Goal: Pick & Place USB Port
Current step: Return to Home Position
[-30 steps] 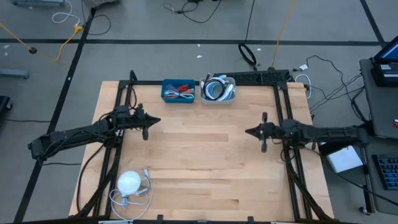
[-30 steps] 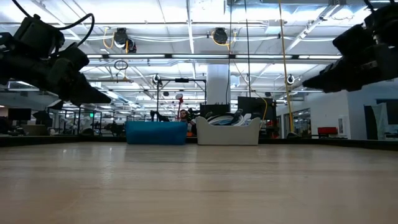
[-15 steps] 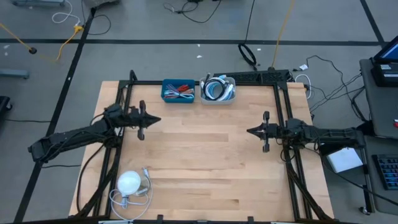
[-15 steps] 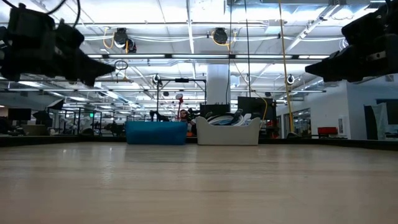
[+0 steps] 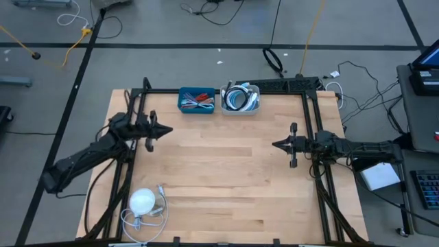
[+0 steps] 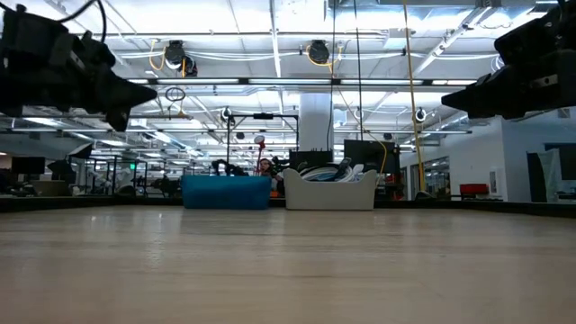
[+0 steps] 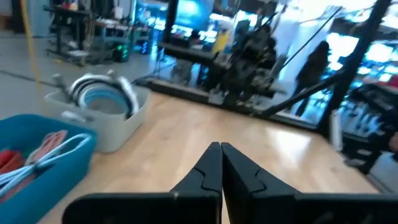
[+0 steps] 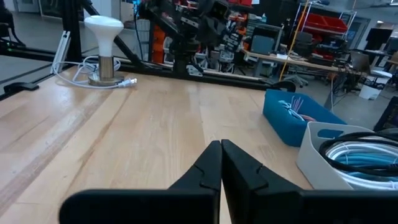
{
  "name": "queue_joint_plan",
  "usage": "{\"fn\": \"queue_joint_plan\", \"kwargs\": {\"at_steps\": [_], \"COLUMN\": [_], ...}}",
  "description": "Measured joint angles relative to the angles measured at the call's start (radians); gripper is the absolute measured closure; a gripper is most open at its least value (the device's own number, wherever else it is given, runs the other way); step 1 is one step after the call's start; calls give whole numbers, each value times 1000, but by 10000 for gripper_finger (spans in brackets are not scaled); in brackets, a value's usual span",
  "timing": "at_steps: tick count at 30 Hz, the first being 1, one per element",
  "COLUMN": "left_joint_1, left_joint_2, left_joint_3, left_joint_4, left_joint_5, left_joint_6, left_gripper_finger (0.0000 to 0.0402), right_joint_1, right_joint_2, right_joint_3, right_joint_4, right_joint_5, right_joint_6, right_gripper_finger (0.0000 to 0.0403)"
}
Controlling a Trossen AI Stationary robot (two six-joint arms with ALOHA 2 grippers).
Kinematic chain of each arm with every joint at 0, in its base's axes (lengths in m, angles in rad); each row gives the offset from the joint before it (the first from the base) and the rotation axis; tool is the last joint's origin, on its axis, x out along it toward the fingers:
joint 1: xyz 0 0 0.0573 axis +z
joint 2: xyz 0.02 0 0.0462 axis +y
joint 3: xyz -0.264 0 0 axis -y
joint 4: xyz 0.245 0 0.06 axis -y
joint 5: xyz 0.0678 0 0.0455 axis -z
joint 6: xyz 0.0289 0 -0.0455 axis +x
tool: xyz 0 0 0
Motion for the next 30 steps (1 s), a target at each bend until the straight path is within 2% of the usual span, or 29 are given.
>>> {"fn": "queue_joint_plan", "kwargs": {"at_steps": [2,8,17,22,30], "left_joint_1": [-28,-136,-262,-282,-282], "left_joint_2": [-66,-234,-261,-248,-244], "left_joint_3": [0,1,1,1,1], "left_joint_4": [-47,-232,-246,-248,-246], "left_joint_5": [-21,-194,-378,-396,-396], "left_joint_6": [-24,10,28,122,135], "left_gripper_finger": [401,401,401,394,394], "right_joint_1": [0,0,0,0,0], "right_joint_2": [0,0,0,0,0], "right_joint_3": [0,0,0,0,0], "right_joint_4": [0,0,6,11,12], "right_joint_5": [2,2,4,3,3], "right_joint_6": [7,54,105,108,108], "right_gripper_finger": [403,403,403,403,403]}}
